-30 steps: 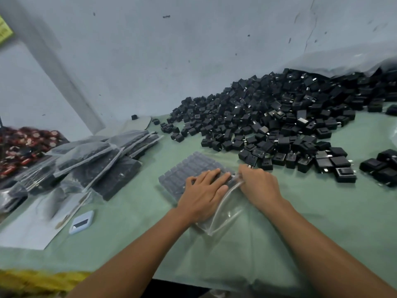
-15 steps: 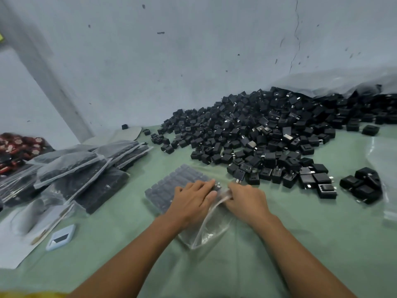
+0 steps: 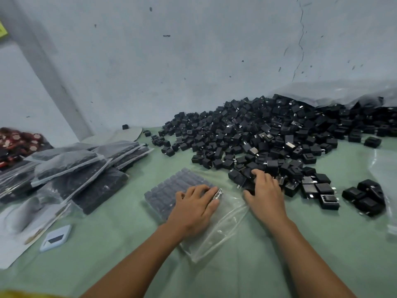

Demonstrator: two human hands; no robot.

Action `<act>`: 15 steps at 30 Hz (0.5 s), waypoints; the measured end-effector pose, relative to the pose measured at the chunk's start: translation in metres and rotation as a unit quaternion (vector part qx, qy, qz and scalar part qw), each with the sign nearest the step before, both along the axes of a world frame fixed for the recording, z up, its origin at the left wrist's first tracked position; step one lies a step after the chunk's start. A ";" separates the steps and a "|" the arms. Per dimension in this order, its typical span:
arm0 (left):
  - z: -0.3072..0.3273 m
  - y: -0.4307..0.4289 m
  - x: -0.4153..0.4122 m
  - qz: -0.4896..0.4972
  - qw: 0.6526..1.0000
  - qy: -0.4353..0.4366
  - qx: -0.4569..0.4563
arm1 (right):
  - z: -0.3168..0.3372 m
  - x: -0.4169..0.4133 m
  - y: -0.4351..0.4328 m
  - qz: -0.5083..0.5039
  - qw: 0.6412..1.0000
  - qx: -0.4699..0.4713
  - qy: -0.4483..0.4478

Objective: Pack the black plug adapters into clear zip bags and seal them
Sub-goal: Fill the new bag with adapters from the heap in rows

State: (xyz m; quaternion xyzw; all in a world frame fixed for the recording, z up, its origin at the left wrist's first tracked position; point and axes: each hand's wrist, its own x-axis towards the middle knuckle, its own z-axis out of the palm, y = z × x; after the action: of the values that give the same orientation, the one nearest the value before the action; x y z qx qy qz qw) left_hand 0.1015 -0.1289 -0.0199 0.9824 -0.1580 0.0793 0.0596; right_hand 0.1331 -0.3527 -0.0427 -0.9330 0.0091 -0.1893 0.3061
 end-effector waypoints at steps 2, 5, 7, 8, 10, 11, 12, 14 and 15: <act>0.000 0.000 0.000 0.001 1.000 -0.003 -0.007 | 0.000 -0.001 0.001 0.002 1.000 0.011 0.013; -0.001 0.002 0.002 0.013 1.000 0.006 -0.021 | 0.000 -0.006 0.001 -0.005 0.998 0.065 0.021; -0.002 0.003 0.003 0.021 0.999 0.007 -0.032 | -0.001 -0.012 0.000 -0.010 0.995 0.094 0.033; -0.002 0.003 0.004 0.022 0.999 0.006 -0.035 | -0.001 -0.014 -0.002 -0.013 0.994 0.107 0.037; -0.001 0.002 0.004 0.022 0.999 0.006 -0.035 | 0.000 -0.021 -0.005 -0.012 0.991 0.125 0.043; 0.000 0.002 0.004 0.022 0.999 0.009 -0.029 | 0.000 -0.024 -0.006 -0.008 0.992 0.119 0.043; 0.002 0.001 0.004 0.022 0.999 0.016 -0.023 | 0.000 -0.027 -0.007 -0.004 0.993 0.108 0.043; 0.009 0.000 0.002 0.018 0.999 0.043 -0.017 | 0.001 -0.035 -0.007 -0.003 0.994 0.106 0.038; 0.013 0.000 -0.001 0.012 0.998 0.056 -0.024 | 0.001 -0.040 -0.007 -0.005 0.993 0.116 0.032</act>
State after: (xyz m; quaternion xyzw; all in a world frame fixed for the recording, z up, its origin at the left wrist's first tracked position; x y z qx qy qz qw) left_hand 0.1005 -0.1286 -0.0067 0.9855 -0.1403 0.0281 0.0911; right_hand 0.0936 -0.3596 -0.0417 -0.8967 0.0455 -0.1590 0.4106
